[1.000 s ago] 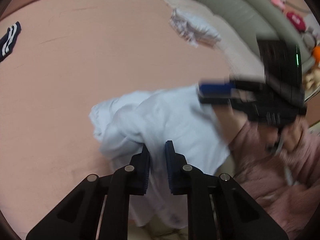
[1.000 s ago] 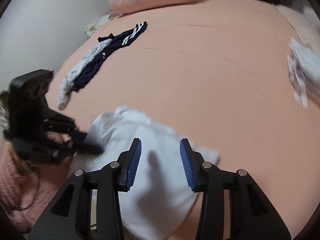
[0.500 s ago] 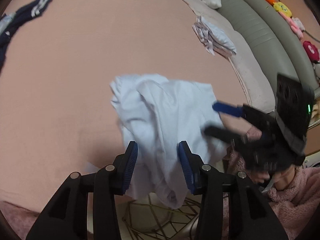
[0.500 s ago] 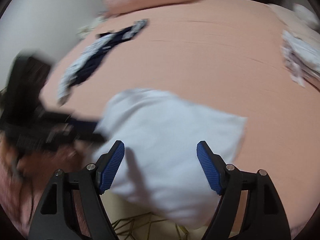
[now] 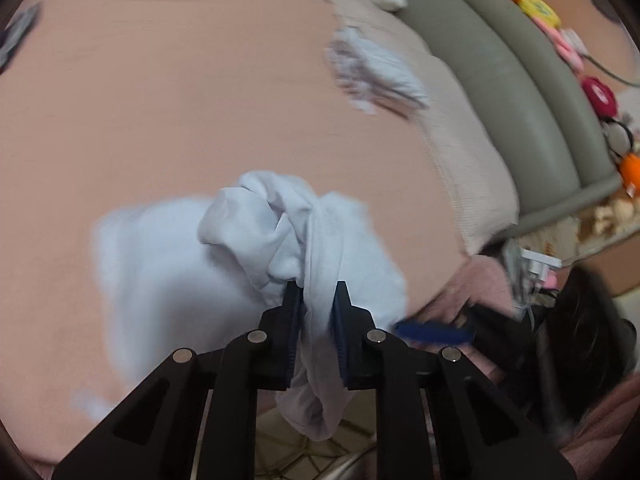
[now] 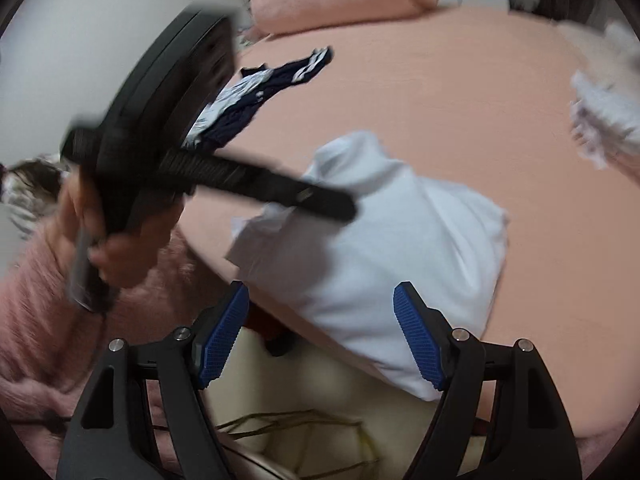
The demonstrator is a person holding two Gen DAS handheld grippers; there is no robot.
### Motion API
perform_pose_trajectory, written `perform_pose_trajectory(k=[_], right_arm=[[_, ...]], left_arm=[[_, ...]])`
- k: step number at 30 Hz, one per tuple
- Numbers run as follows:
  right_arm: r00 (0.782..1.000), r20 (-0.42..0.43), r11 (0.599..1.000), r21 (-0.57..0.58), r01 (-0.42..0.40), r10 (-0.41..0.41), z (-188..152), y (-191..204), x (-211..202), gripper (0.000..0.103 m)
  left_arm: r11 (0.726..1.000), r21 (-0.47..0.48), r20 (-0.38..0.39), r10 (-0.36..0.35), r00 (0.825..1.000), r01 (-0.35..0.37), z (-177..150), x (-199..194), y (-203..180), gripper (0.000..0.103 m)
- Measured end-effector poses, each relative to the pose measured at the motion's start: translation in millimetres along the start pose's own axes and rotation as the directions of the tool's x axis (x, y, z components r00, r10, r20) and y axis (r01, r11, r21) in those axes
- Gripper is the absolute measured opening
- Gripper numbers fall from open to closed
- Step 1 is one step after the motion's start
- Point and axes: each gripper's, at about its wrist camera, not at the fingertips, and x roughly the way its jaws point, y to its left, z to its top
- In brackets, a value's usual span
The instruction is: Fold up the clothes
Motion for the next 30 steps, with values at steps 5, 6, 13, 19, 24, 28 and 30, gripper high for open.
perform_pose_trajectory(k=[5, 6, 13, 19, 24, 28, 30], right_arm=[[0.963, 0.090, 0.947, 0.225, 0.230, -0.255, -22.4, -50.1, -34.0, 0.077], [0.958, 0.095, 0.939, 0.247, 0.240, -0.270, -23.6, -56.9, -40.0, 0.077], [0.921, 0.114, 0.868, 0.393, 0.303, -0.373, -31.5, -104.1, -82.2, 0.078], [0.909, 0.092, 0.868, 0.349, 0.353, -0.406, -6.4, -121.1, -62.2, 0.084], [0.839, -0.025, 0.828, 0.148, 0.541, -0.544, 21.0, -129.4, 4.1, 0.071], [0.809, -0.175, 0.789, 0.181, 0.587, -0.561, -11.8, -160.1, 18.8, 0.067], [0.841, -0.189, 0.800, 0.261, 0.541, -0.507, -32.6, -172.7, 5.4, 0.067]], left_arm=[[0.987, 0.049, -0.034, -0.150, 0.988, 0.152, 34.5, 51.7, -66.7, 0.036], [0.982, 0.050, -0.029, -0.180, 0.983, 0.181, 38.6, 57.7, -76.7, 0.038], [0.973, -0.020, 0.121, -0.226, 0.967, 0.230, 23.8, 23.5, -46.5, 0.038], [0.989, -0.127, 0.151, -0.053, 0.987, 0.073, 5.4, 4.4, -4.9, 0.038], [0.990, -0.124, 0.060, 0.068, 0.996, -0.060, -4.9, 22.3, 1.2, 0.038], [0.981, -0.130, 0.040, 0.153, 0.987, -0.147, -5.2, 32.3, 1.3, 0.043], [0.984, -0.139, 0.048, 0.123, 0.991, -0.115, 0.8, 37.3, 1.0, 0.047]])
